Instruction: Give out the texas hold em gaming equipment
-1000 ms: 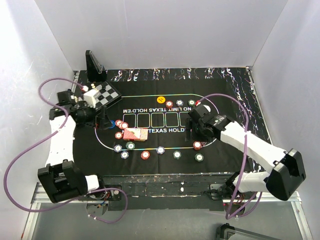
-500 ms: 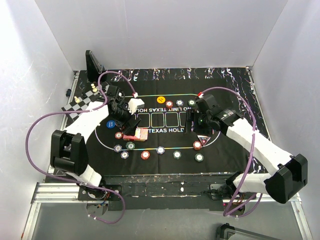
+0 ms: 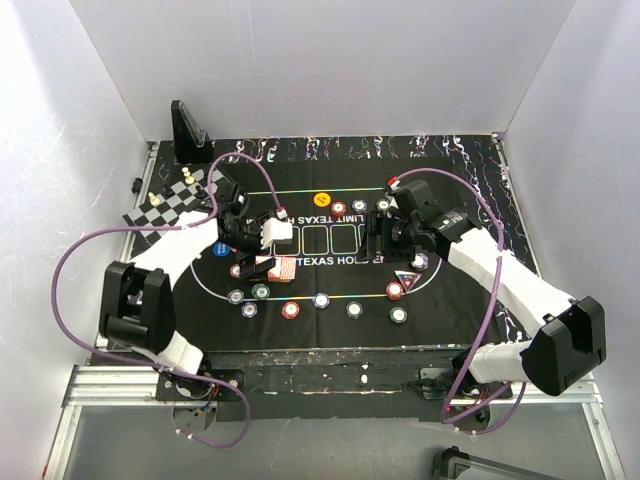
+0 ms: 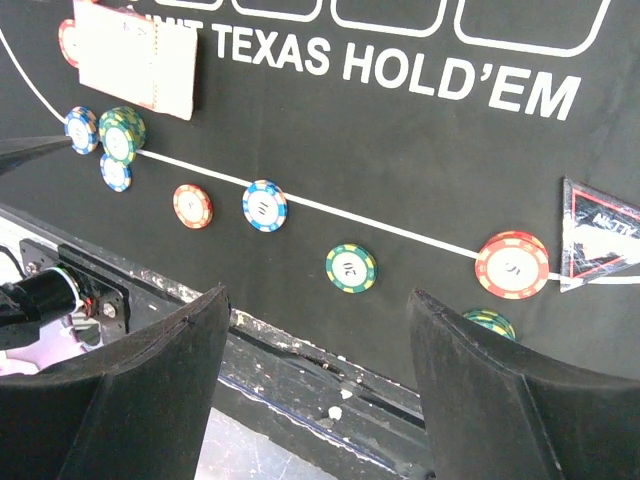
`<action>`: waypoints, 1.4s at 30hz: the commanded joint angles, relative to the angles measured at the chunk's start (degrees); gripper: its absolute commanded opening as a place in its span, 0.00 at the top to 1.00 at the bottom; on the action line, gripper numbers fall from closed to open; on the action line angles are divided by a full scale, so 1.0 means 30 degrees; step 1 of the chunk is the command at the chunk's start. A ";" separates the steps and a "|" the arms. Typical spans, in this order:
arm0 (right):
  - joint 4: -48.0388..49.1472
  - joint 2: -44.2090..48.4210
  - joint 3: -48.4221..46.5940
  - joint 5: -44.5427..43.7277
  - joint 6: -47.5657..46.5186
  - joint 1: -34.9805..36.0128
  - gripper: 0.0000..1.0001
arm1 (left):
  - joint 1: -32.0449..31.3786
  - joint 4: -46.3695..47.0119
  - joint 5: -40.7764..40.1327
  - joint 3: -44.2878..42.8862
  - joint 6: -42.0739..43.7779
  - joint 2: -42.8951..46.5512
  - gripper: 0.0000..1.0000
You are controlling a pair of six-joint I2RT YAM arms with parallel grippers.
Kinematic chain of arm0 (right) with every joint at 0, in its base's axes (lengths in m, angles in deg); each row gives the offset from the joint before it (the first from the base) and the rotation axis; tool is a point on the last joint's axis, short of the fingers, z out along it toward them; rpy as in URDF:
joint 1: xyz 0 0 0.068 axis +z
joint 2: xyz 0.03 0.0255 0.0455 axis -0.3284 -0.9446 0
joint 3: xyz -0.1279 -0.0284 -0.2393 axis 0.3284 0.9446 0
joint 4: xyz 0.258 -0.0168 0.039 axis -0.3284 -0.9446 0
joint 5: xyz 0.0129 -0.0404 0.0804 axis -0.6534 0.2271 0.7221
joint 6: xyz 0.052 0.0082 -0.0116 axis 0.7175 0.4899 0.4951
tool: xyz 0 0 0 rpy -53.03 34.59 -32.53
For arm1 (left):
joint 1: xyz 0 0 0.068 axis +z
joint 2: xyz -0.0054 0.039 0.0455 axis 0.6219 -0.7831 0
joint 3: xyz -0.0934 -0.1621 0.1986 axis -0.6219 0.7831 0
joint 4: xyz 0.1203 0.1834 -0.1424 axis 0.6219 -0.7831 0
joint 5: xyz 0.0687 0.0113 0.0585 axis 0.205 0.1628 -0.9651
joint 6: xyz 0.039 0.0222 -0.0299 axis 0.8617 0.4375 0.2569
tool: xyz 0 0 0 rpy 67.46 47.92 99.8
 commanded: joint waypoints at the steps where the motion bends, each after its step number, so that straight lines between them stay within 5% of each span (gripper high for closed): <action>1: 0.0638 0.0296 -0.1069 0.0670 -0.0564 -0.0310 0.22 | -0.0206 0.0800 0.2317 -0.1109 0.1651 -0.1706 0.00; 22: 0.0932 -0.0289 -0.1448 0.2633 -0.0915 -0.1482 0.25 | -0.0558 0.0391 0.2054 -0.2340 0.3613 -0.5400 0.00; 42: 0.0755 -0.0641 -0.1830 0.2369 -0.1004 -0.1863 0.29 | -0.1349 0.3261 -0.0698 0.0296 0.2736 -0.5166 0.00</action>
